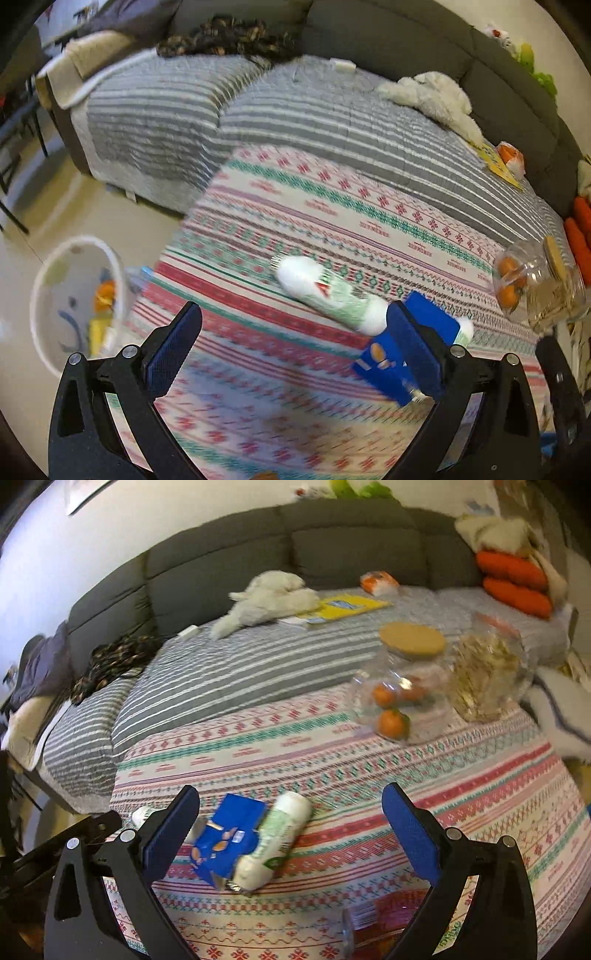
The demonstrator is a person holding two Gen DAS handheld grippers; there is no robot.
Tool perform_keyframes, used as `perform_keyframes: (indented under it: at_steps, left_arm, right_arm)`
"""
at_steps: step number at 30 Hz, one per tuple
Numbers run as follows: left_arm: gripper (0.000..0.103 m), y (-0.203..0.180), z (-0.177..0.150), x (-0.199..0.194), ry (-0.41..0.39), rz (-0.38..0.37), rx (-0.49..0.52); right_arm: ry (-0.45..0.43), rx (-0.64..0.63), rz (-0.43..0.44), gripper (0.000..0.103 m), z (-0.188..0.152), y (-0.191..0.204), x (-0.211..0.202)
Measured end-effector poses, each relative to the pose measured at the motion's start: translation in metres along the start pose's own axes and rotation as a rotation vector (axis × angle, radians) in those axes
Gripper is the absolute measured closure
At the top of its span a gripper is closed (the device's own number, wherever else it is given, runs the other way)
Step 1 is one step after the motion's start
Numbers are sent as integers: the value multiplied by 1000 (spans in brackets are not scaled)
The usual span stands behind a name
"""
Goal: Collect trash
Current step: 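Grasp the white drink bottle with the left tool while the right tool grasps the blue box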
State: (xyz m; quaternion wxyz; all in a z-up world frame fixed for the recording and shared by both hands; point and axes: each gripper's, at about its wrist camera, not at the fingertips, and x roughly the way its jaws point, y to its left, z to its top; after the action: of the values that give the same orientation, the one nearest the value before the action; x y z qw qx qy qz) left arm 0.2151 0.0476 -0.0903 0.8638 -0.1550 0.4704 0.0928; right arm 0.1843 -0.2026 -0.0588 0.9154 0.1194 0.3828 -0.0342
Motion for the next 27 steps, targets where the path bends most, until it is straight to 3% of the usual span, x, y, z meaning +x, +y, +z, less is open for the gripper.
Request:
perform_keyframes:
  at_steps: [6,9,11,14,21,27]
  left_arm:
    - [7,-1,3,62,172,12,-280]
    - [12,-7,3,82,222,17,-345]
    - [23,-15,5,86,212,24,-324]
    - [54,-24,12,87,187,-6,-222]
    - [63,-3,19,48,129,-79,-69]
    - [63,43,18,-7,68,-147,-62]
  right_arm:
    - [82,84,3,7,1,-27,22]
    - [135,161,46,7,2,-36,37]
    - [159,191,66,7,3,-37,45]
    - [194,211,82,7,2,-34,58]
    - [178,110,152,8,7,3,67]
    - [221,-61,191,14,-8,34,80]
